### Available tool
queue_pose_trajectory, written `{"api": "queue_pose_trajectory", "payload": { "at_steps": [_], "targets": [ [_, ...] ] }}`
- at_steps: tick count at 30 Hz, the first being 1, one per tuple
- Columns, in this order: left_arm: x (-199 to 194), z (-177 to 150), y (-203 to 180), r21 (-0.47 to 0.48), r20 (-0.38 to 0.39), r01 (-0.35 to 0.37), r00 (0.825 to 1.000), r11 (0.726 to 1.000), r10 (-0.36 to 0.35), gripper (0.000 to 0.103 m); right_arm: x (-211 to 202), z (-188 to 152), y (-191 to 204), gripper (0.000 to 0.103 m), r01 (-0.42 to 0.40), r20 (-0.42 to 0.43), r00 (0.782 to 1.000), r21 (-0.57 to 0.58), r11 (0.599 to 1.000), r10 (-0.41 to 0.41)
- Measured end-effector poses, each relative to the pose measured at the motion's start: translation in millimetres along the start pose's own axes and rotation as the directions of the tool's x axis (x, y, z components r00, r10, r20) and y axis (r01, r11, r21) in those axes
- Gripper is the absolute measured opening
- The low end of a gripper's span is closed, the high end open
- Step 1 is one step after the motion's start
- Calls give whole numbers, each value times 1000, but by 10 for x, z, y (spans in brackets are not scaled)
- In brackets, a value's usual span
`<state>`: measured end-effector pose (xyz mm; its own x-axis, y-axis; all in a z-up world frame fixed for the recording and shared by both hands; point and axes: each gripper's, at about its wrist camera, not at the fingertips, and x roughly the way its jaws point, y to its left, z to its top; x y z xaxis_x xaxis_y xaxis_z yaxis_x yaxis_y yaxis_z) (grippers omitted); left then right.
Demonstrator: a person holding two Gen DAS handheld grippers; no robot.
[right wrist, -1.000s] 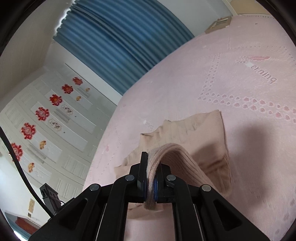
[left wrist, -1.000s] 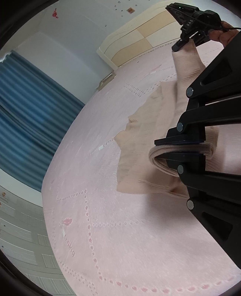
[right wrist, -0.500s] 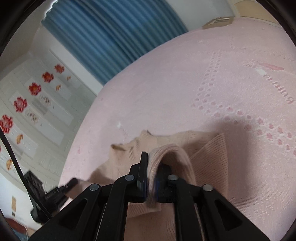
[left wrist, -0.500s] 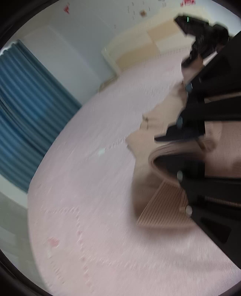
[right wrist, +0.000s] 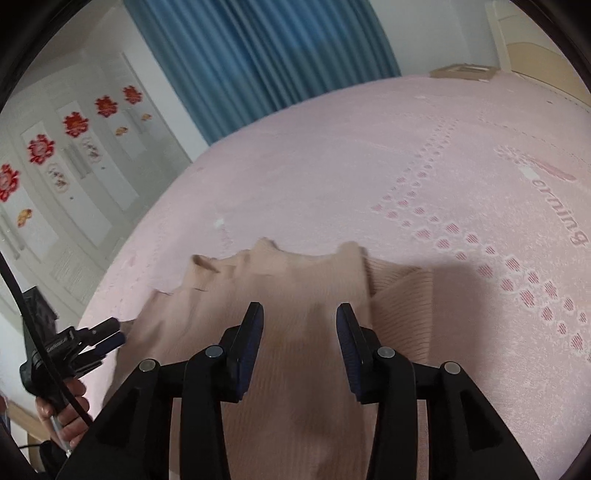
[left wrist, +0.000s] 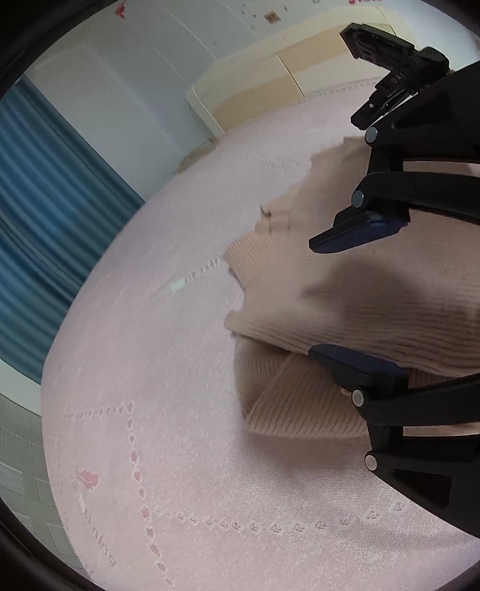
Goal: Fold small clothes
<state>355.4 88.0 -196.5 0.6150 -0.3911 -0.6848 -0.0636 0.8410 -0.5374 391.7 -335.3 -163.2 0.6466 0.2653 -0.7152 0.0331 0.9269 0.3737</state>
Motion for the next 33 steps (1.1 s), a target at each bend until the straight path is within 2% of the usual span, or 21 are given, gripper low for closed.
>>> {"api": "queue_pose_trajectory", "payload": {
  "at_steps": [6, 11, 12, 14, 16, 17, 18, 21, 26, 31, 33],
  "targets": [
    [86, -7, 35, -12, -17, -19, 1000, 1000, 19, 49, 185, -44, -112, 41, 123, -62, 990, -14, 992, -124],
    [122, -23, 3, 11, -12, -42, 999, 999, 43, 49, 209, -61, -138, 39, 134, -77, 988, -14, 991, -134],
    [134, -29, -5, 16, -11, -47, 999, 999, 47, 49, 205, -70, -120, 36, 135, -75, 988, -24, 991, -137],
    [157, -37, -31, 28, -7, -55, 998, 998, 55, 47, 210, -89, -81, 11, 137, -75, 987, -51, 989, -140],
    [172, -36, -44, 35, -6, -57, 998, 998, 57, 46, 198, -109, -31, 8, 153, -54, 986, -74, 985, -157],
    [164, -39, -38, 36, -2, -63, 998, 997, 63, 38, 175, -111, -2, 8, 152, -39, 987, -81, 985, -156],
    [155, -50, -28, 32, 2, -73, 997, 997, 73, 25, 147, -114, 25, 8, 140, -25, 989, -94, 986, -143],
    [179, -23, 48, 5, 6, -98, 995, 995, 98, 12, 112, -113, 49, 8, 126, -15, 992, -99, 987, -128],
    [158, -23, 146, -27, 4, -91, 996, 996, 91, 13, 221, -125, 10, 10, 164, -54, 984, -111, 980, -171],
    [106, -22, 88, 9, 28, -108, 994, 994, 108, 14, 227, -113, -33, 13, 154, -68, 985, -83, 985, -160],
    [83, -28, 54, 29, 47, -117, 992, 993, 116, 19, 229, -118, -28, 13, 159, -72, 984, -88, 983, -165]
  ]
}}
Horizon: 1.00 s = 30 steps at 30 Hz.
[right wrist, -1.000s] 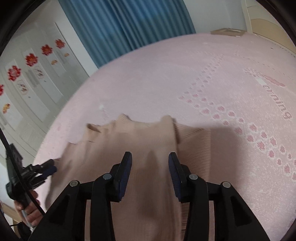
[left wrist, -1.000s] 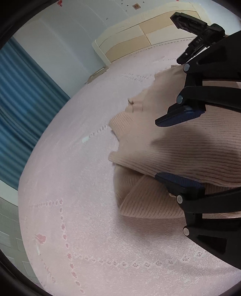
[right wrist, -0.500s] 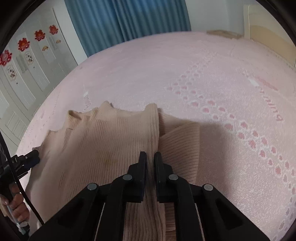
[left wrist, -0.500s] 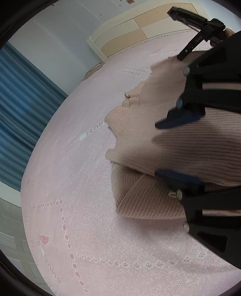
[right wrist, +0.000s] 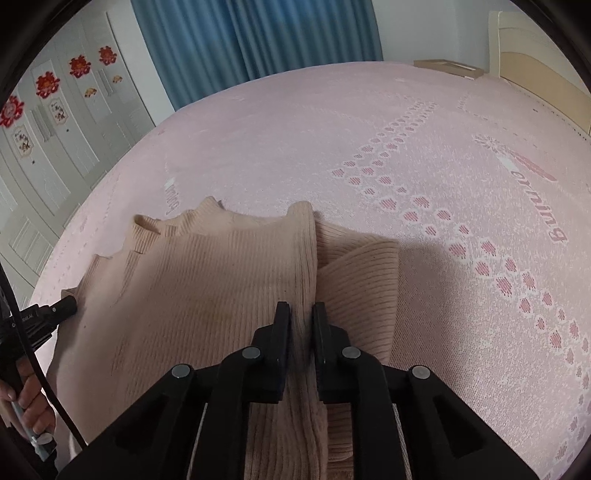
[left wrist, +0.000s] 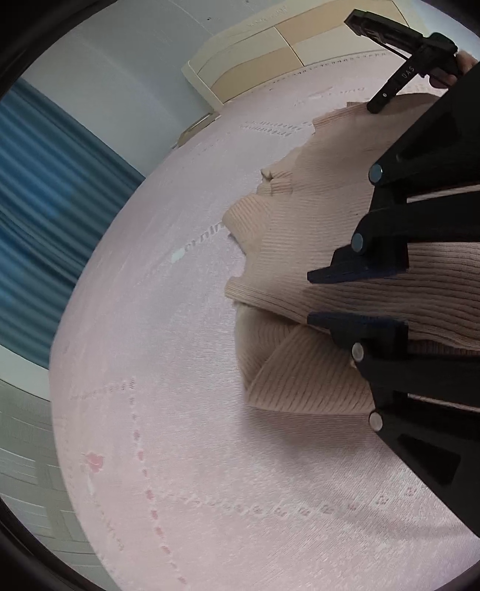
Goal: Fold small clothes
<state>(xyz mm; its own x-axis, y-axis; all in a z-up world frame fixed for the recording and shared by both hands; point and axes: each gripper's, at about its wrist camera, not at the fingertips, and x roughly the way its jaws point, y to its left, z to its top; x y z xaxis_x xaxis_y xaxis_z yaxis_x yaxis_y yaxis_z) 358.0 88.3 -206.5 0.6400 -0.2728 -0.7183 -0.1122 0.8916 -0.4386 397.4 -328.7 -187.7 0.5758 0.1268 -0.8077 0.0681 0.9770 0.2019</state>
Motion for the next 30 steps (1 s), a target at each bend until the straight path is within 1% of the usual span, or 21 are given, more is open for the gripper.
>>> {"api": "queue_pose_trajectory", "payload": {
  "at_steps": [4, 9, 13, 16, 18, 23, 25, 28, 29, 30],
  "targets": [
    [-2, -7, -39, 37, 8, -29, 1000, 999, 29, 19, -4, -6, 17, 13, 7, -1, 1000, -7, 1000, -7],
    [20, 6, -28, 36, -3, -30, 1000, 999, 30, 19, -5, -10, 19, 13, 11, -2, 1000, -13, 1000, -11],
    [1, 25, 0, 18, 5, -30, 1000, 999, 30, 20, -24, -8, 17, 13, 9, 0, 1000, -19, 1000, -9],
    [24, 45, 38, 6, 3, -31, 1000, 1000, 31, 23, -24, -7, 7, 13, 7, -1, 1000, -19, 1000, -7],
    [40, 37, 39, 8, -6, -29, 1000, 1000, 29, 28, -20, -5, 4, 13, 7, -3, 1000, -17, 1000, -7],
    [99, 5, -10, 45, -19, -60, 998, 997, 61, 32, -25, -4, 4, 13, 9, -3, 1000, -17, 1000, -9],
    [147, -5, -11, 53, -34, -78, 996, 996, 80, 32, -26, -4, 2, 13, 7, -3, 1000, -16, 1000, -7],
    [154, -3, -13, 55, -35, -84, 996, 995, 86, 32, -17, -9, 9, 13, 9, -6, 1000, -15, 1000, -9],
    [151, -5, -15, 55, -32, -85, 996, 995, 87, 30, -10, -13, 16, 13, 11, -8, 1000, -17, 1000, -11],
    [144, -10, -16, 56, -23, -102, 994, 993, 103, 13, -5, -17, 23, 13, 11, -8, 1000, -20, 1000, -12]
  ]
}}
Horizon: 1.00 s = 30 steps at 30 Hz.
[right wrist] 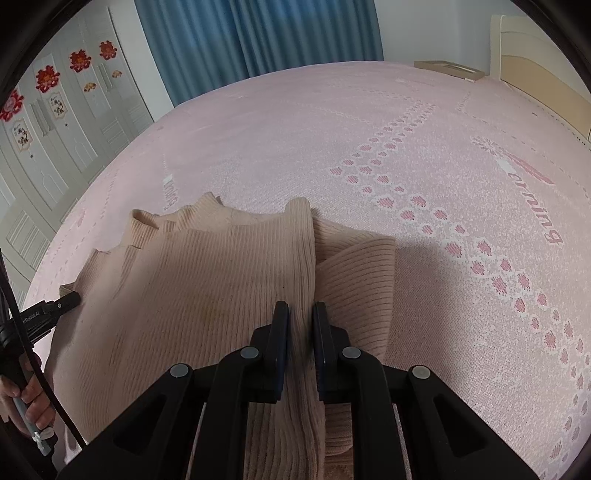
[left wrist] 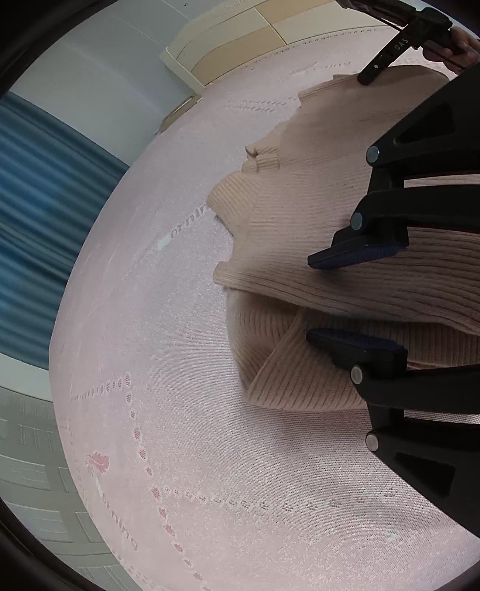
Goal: Fold small clothes
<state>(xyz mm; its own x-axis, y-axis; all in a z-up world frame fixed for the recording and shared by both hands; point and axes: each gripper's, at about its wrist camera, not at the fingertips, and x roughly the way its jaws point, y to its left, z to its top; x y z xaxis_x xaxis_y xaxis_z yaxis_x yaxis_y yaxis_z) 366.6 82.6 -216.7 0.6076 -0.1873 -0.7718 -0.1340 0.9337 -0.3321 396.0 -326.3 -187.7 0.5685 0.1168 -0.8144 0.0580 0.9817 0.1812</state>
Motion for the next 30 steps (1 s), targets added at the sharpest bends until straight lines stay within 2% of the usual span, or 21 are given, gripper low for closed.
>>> {"api": "queue_pose_trajectory", "payload": {
  "at_steps": [1, 4, 6, 8, 10, 14, 16, 17, 20, 25, 28, 30],
  "targets": [
    [-8, -5, 6, -1, 7, -10, 1000, 1000, 10, 7, 1, -3, 9, 14, 3, 4, 1000, -4, 1000, -3],
    [-47, 1, 72, -51, 20, 13, 1000, 999, -12, 7, -36, -11, 37, 9, 2, 27, 1000, -16, 1000, -2],
    [-118, 5, 140, -103, 45, 28, 999, 994, -24, 7, -143, -8, 66, 8, -11, 85, 996, -21, 1000, 13],
    [-169, 1, 169, -126, 58, 29, 998, 992, -22, 7, -192, 2, 81, 8, -34, 106, 994, -31, 999, 37],
    [-178, -18, 155, -114, 58, 17, 998, 993, -10, 7, -177, -3, 98, 8, -27, 99, 995, -43, 999, 31],
    [-104, -42, 71, -73, 47, -40, 998, 996, 44, 9, 53, -21, 91, 10, 68, 17, 998, -54, 996, -67],
    [-72, -43, 52, -58, 33, -51, 998, 997, 53, 10, 59, -13, 44, 12, 62, 12, 998, -35, 997, -61],
    [-76, -41, 50, -54, 32, -47, 998, 997, 48, 11, 37, 1, 25, 17, 50, 5, 999, -20, 999, -50],
    [-95, -44, 44, -34, 22, -23, 999, 999, 24, 18, -87, 3, -47, 30, 13, -5, 1000, 40, 999, -13],
    [-188, -118, 14, -20, 39, -26, 999, 999, 26, 21, -357, -95, -106, 35, -21, 34, 999, 96, 995, 18],
    [-344, -199, 9, -8, 61, -16, 998, 1000, 16, 29, -491, -150, -149, 40, -53, 60, 997, 146, 988, 45],
    [-484, -290, 17, -1, 81, -22, 996, 1000, 22, 38, -551, -214, -158, 40, -64, 58, 997, 152, 986, 55]
  ]
}}
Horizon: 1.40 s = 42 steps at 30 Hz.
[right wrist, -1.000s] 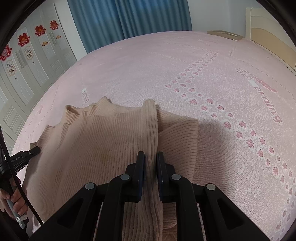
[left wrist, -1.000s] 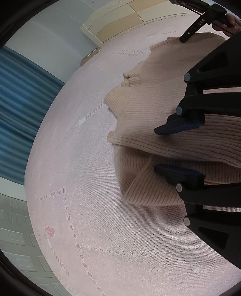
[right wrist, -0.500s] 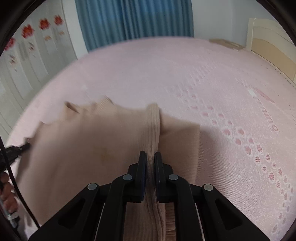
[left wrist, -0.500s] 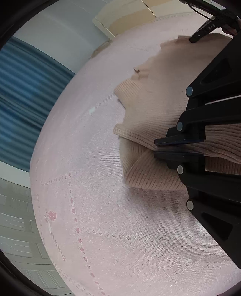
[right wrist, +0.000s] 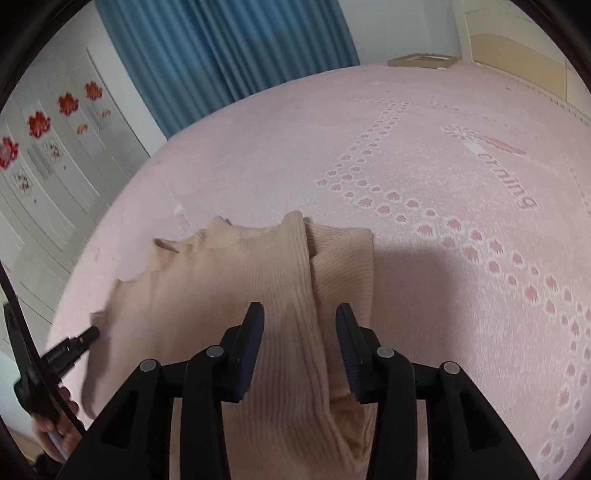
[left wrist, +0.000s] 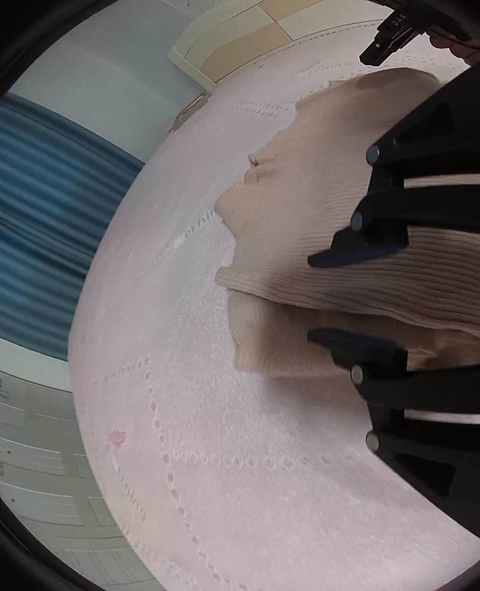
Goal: Fold small clothes
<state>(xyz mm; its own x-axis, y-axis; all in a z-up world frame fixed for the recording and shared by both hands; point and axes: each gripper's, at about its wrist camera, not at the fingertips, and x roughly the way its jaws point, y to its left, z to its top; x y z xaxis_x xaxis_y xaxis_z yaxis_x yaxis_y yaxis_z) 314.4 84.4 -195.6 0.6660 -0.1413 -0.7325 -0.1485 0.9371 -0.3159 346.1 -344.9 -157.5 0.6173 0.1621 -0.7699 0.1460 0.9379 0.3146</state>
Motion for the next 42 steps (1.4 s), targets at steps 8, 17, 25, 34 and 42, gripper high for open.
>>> {"api": "queue_pose_trajectory", "payload": {
  "at_steps": [8, 17, 25, 34, 42],
  "targets": [
    [-443, -408, 126, 5, -21, 18, 1000, 1000, -17, 39, -397, -518, -142, 40, 39, -10, 999, -46, 998, -40],
    [-858, -912, 283, 10, -61, 14, 998, 1000, -13, 40, -808, -959, -195, 41, -2, -16, 1000, -9, 1000, 2],
    [-769, -1001, 332, -11, -125, 28, 992, 1000, -29, 40, -764, -1058, -118, 41, -8, -48, 999, -26, 1000, 7],
    [-481, -927, 441, -173, -167, 165, 967, 971, -194, 49, -524, -1043, -114, 41, -4, -110, 994, -36, 999, 0],
    [-283, -839, 509, -264, -131, 231, 953, 936, -272, 53, -283, -1048, -235, 41, -28, -156, 987, -1, 1000, 28]
  ]
}}
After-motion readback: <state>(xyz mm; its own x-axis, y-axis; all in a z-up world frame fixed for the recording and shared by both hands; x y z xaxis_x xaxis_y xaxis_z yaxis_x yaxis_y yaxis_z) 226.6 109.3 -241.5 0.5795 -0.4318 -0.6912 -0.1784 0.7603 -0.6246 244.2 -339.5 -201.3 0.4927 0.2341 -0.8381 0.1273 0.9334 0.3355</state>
